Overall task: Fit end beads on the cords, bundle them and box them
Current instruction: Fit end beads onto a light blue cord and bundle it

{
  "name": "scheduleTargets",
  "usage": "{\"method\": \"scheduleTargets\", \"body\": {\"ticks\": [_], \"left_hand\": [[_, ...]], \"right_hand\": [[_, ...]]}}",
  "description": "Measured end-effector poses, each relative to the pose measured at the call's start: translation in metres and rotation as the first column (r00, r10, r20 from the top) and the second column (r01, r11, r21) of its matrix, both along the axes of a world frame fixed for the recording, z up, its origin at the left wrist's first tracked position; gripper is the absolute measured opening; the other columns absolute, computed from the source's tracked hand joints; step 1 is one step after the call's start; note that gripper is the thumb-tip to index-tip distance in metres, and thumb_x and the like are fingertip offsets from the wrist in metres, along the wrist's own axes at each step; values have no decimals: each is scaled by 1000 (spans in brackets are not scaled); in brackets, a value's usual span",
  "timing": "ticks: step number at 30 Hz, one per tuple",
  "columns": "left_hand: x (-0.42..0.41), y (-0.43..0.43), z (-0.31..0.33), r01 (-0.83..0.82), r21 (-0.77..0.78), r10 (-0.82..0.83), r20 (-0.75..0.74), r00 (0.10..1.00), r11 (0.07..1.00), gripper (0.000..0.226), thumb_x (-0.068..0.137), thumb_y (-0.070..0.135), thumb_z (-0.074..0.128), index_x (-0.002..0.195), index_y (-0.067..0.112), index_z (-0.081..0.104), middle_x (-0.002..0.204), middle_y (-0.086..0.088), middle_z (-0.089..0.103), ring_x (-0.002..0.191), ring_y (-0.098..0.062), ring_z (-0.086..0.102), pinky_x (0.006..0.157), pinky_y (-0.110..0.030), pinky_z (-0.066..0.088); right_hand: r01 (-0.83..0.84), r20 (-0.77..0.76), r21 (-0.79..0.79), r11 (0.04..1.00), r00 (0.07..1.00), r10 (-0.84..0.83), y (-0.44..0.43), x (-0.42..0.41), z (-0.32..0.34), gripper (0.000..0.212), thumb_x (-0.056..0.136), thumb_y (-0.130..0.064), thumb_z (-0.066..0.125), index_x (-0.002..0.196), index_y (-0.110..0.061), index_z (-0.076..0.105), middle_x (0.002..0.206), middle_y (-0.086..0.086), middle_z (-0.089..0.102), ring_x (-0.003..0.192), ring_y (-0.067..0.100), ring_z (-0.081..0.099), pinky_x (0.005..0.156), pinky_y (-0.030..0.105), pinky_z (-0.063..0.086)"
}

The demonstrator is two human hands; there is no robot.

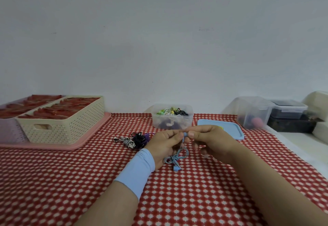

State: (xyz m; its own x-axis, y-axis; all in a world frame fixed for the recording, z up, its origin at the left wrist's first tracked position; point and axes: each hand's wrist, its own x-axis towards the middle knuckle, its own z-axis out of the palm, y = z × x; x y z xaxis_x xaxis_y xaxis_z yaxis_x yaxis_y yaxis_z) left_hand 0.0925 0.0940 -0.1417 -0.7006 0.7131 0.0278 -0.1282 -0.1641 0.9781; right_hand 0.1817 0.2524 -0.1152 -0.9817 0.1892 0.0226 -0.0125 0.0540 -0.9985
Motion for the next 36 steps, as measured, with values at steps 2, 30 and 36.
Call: {"method": "scheduleTargets", "body": {"ticks": [2, 30, 36], "left_hand": [[1, -1, 2, 38, 25, -39, 38, 998, 999, 19, 97, 14, 54, 109, 7, 68, 77, 1, 71, 68, -8, 62, 68, -23, 53], [-2, 6, -8, -119, -48, 114, -95, 989, 992, 12, 94, 14, 62, 100, 9, 72, 84, -7, 71, 81, -16, 65, 87, -33, 56], [-6, 6, -10, -201, -71, 185, -188, 965, 977, 8, 87, 21, 72, 87, 19, 80, 86, -8, 74, 79, -16, 65, 94, -43, 56]], "right_hand": [[-14, 22, -9, 1000, 1000, 14, 0, 0, 0, 21, 89, -15, 69, 107, -9, 79, 82, 8, 73, 58, 10, 55, 46, 22, 31], [82, -65, 259, 962, 996, -67, 5, 2, 2, 8, 86, -17, 79, 93, -17, 82, 87, 12, 78, 65, 19, 65, 46, 27, 48], [164, -148, 366, 916, 982, -117, 2, -4, -1, 11, 85, -13, 80, 96, -16, 80, 79, 5, 77, 61, 21, 65, 48, 33, 52]]}}
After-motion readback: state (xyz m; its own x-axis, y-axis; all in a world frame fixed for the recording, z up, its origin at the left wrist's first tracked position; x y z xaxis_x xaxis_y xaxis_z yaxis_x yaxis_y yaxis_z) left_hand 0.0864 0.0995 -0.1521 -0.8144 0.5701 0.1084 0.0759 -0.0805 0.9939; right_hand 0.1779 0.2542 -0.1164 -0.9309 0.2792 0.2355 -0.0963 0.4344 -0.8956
